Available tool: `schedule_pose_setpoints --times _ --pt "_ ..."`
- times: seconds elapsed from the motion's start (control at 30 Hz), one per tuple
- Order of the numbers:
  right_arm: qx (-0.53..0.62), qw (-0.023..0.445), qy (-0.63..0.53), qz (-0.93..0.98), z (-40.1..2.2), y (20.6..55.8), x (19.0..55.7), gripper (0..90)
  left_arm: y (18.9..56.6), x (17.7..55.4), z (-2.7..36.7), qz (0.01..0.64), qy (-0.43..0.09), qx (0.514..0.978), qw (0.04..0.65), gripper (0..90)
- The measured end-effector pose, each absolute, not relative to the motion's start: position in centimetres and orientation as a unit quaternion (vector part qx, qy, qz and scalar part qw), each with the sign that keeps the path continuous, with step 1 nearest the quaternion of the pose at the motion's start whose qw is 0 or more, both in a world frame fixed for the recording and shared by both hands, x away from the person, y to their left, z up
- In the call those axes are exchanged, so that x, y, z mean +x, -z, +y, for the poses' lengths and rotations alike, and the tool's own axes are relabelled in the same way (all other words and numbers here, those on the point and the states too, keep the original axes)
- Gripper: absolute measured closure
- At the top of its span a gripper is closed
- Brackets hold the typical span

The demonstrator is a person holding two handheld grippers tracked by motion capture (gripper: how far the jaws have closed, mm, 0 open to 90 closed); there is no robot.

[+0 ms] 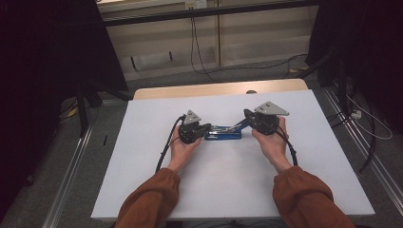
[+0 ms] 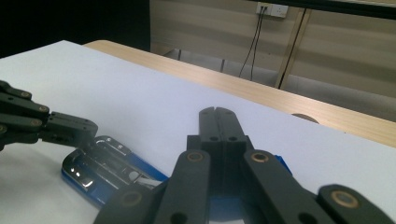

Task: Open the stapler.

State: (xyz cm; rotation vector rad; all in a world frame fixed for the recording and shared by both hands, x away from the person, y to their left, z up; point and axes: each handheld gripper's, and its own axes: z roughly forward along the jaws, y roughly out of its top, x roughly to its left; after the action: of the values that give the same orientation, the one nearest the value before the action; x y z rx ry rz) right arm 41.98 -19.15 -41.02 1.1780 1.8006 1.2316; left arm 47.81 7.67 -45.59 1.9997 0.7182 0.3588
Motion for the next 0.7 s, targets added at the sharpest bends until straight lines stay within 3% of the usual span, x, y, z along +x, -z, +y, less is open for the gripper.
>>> schedule_pose_setpoints --times 0.7 --pt "0.446 0.316 -0.467 0.695 -20.8 41.6 41.5 90.0 45.6 47.8 7.7 0.296 -0.146 0.817 0.473 90.0"
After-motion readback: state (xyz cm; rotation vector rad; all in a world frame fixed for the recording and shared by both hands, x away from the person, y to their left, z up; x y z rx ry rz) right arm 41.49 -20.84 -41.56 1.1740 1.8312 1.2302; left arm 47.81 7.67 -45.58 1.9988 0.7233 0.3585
